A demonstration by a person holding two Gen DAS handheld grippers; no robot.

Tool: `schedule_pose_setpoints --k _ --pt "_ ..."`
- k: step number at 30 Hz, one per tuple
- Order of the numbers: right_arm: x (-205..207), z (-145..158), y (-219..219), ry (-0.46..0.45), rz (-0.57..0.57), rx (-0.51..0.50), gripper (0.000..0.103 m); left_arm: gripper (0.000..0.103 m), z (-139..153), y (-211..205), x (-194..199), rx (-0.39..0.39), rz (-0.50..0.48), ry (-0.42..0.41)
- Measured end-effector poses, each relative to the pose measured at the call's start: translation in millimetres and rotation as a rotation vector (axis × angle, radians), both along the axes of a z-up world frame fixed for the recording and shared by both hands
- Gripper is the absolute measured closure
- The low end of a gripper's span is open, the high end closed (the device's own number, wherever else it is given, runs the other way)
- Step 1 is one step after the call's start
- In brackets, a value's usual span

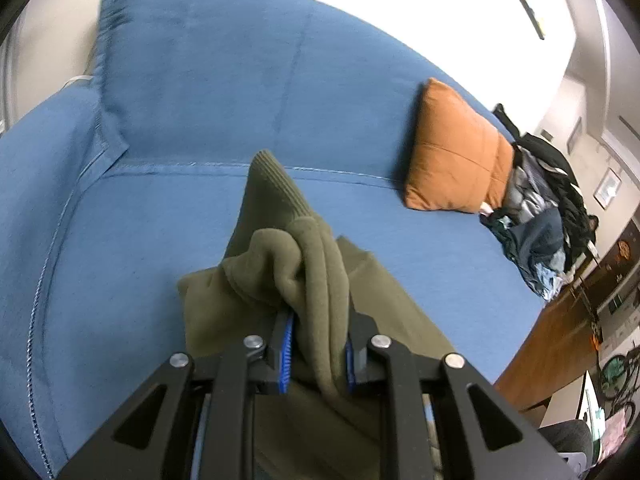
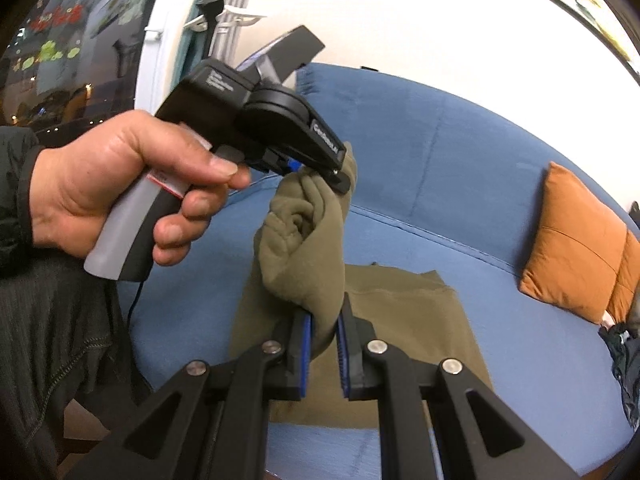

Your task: Fold clothes

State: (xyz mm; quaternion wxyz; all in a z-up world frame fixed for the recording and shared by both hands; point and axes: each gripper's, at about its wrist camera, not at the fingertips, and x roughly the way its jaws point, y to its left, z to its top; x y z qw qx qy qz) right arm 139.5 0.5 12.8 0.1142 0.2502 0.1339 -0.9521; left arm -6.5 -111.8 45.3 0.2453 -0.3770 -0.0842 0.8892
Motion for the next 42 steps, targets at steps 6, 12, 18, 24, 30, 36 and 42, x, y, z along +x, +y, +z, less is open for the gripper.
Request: schedule_pose_setpoints --k 6,12,18,24,30,36,42 --pt "-3 4 44 0.004 -0.089 -0.065 0.093 0.085 9 50 -7 -0.025 -0.045 0.031" --pt "-41 -25 114 -0.153 -0.248 -0.186 0.093 0.084 3 129 -34 -0.073 -0.067 0.011" --pt "-85 -59 187 -0.341 -0.413 -0.313 0.092 0.066 -31 209 -83 -0.141 -0.088 -0.116" --pt "-112 -83 241 -0.453 -0.543 -0.447 0.063 0.058 -63 183 -96 -0.232 -0.087 -0.256" --pt "-104 -86 257 -0.41 -0.601 -0.595 0.054 0.049 -55 76 -36 -0.129 -0.06 -0.224" --pt "-96 -88 273 -0.364 -0.657 -0.743 0.089 0.049 -65 61 10 -0.16 -0.168 -0.247" --pt "-90 -95 285 -0.369 -0.694 -0.848 0.086 0.049 -68 95 48 -0.201 -0.405 -0.207"
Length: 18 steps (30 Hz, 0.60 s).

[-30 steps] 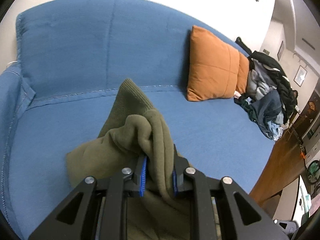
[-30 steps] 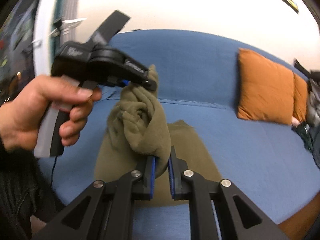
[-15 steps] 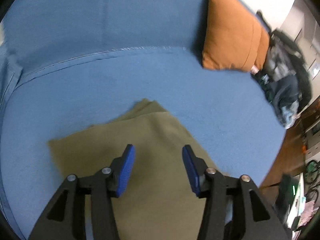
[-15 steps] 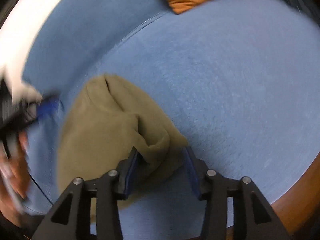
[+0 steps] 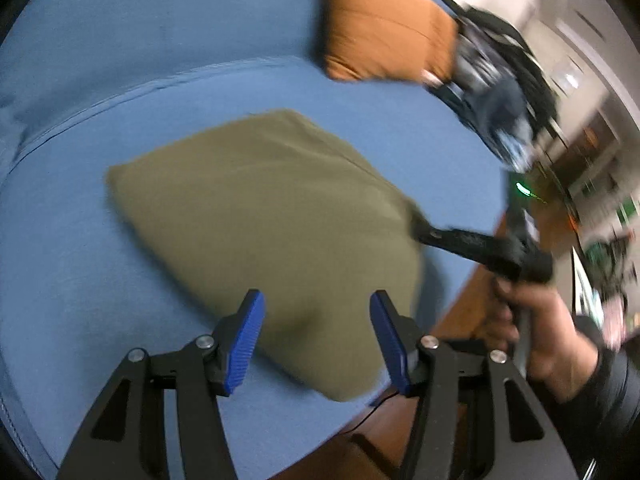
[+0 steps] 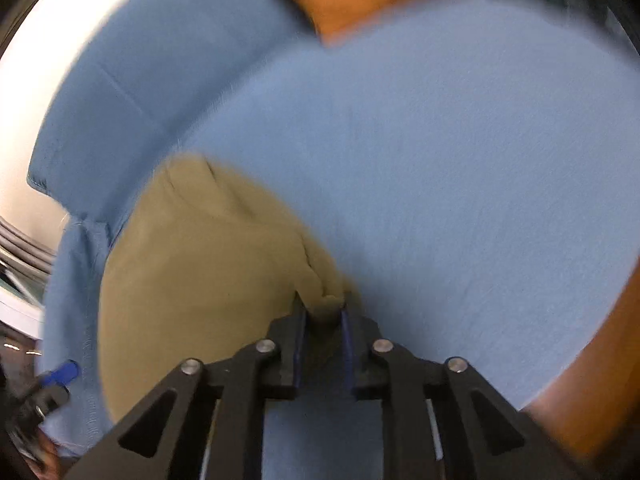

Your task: Fold clothes

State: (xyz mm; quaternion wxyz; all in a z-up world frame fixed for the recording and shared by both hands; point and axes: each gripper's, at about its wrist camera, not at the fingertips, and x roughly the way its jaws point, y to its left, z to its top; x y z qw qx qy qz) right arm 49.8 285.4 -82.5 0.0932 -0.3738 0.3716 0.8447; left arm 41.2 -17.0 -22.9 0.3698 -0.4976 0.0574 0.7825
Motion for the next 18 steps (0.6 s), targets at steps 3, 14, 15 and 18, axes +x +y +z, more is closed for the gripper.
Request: schedule_pose_setpoints --k 3,14,15,18 --pt "3 -4 5 -0.001 -0.024 -0.046 0.052 0.049 -23 19 10 -0.088 -0.084 -0.027" --pt "13 -18 22 0.007 -0.104 -0.203 0.046 0.036 -39 -51 -47 0.192 0.267 -0.37" --pt "13 -17 23 0.019 -0.105 -0.208 0.046 0.033 -41 -57 -52 0.217 0.299 -0.401" --pt "15 -16 23 0.054 -0.106 -0.222 0.046 0.032 -46 -75 -66 0.292 0.393 -0.492"
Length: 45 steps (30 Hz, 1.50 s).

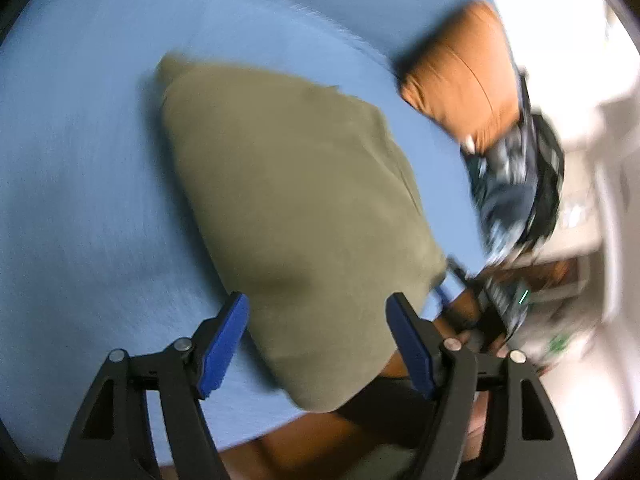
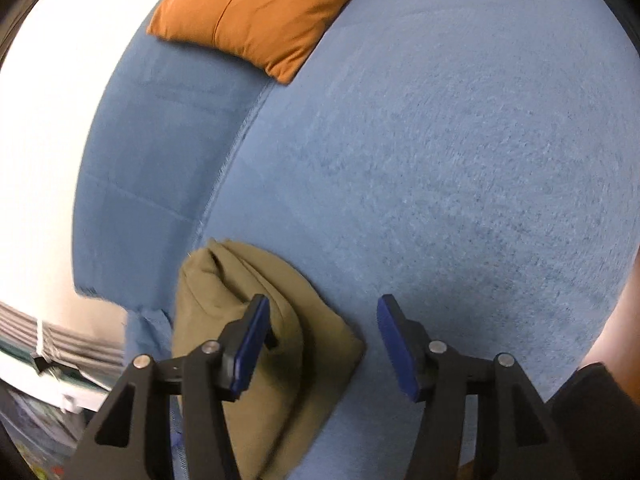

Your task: Fold clothes

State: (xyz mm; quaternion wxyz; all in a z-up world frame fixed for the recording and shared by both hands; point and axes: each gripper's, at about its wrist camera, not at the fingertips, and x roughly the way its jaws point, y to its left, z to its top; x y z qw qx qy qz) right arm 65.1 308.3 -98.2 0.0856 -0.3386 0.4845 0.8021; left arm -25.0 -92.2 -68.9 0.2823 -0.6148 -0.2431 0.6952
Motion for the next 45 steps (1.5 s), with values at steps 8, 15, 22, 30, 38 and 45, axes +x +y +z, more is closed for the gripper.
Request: schedule_pose_setpoints --k 8,15,22,30,38,45 --pt "-8 0 -8 0.004 0.066 0.026 0.043 0.032 -39 0 -10 0.041 0.173 -0.154" --pt "-16 -22 -11 -0.057 0.098 0.002 0.035 0.028 -55 4 -16 0.002 0.224 -0.17" --pt "-29 -37 -14 -0.062 0.136 -0.006 0.032 0.027 -63 2 -18 -0.012 0.232 -0.171" --pt "-18 -24 -21 -0.053 0.156 0.064 0.08 0.047 -55 11 -23 -0.046 0.145 -0.084" --pt "33 -7 -46 -0.072 0.094 0.096 0.084 0.053 -38 27 -27 -0.125 -0.017 -0.005" --pt "93 -3 -81 -0.119 0.064 0.144 0.081 0.046 -27 42 -22 -0.2 -0.146 0.046"
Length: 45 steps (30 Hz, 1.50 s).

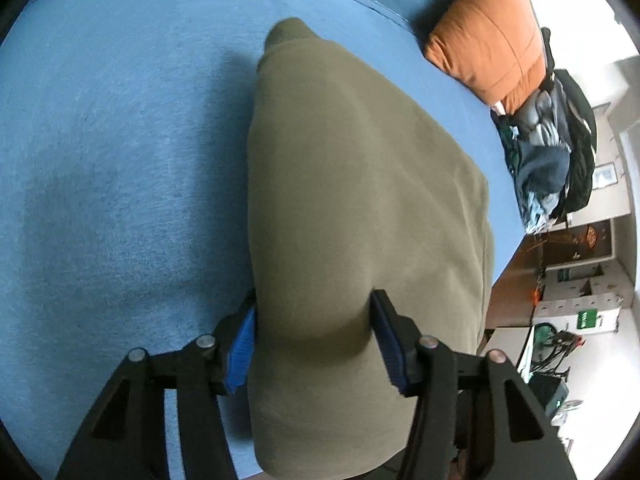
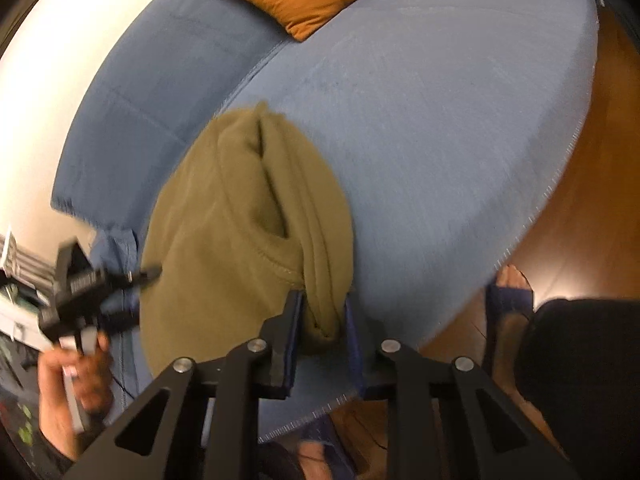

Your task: Fold clothes

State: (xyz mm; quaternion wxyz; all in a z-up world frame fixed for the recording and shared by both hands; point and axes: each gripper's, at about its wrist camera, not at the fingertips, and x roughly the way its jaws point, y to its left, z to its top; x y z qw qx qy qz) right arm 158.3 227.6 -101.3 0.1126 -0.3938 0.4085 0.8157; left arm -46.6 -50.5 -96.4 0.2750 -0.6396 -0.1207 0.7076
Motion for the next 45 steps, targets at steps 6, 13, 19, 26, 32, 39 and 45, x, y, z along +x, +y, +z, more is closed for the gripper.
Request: schedule_pose_setpoints --k 6,13,19,26,32,39,45 --pt "30 15 -7 -0.035 -0.029 0.101 0.069 0.045 18 -14 3 -0.002 0.081 0.047" --pt "5 44 -47 0.044 0.175 0.285 0.069 0.045 67 -2 37 -0.025 -0.048 0.294" --pt "-16 69 -81 0.113 0.35 0.441 0.069 0.062 80 34 83 -0.131 -0.303 0.509" --pt "-28 53 -92 0.016 0.442 0.496 0.069 0.083 65 51 129 -0.245 -0.533 0.608" --pt "-34 23 -91 -0.13 0.481 0.496 0.069 0.084 40 52 142 -0.348 -0.644 0.585" --pt "-27 15 -59 -0.122 0.438 0.326 0.069 0.084 66 37 147 -0.227 -0.635 0.614" --pt "-32 18 -33 -0.12 0.483 0.163 0.069 0.082 33 45 152 -0.307 -0.728 0.477"
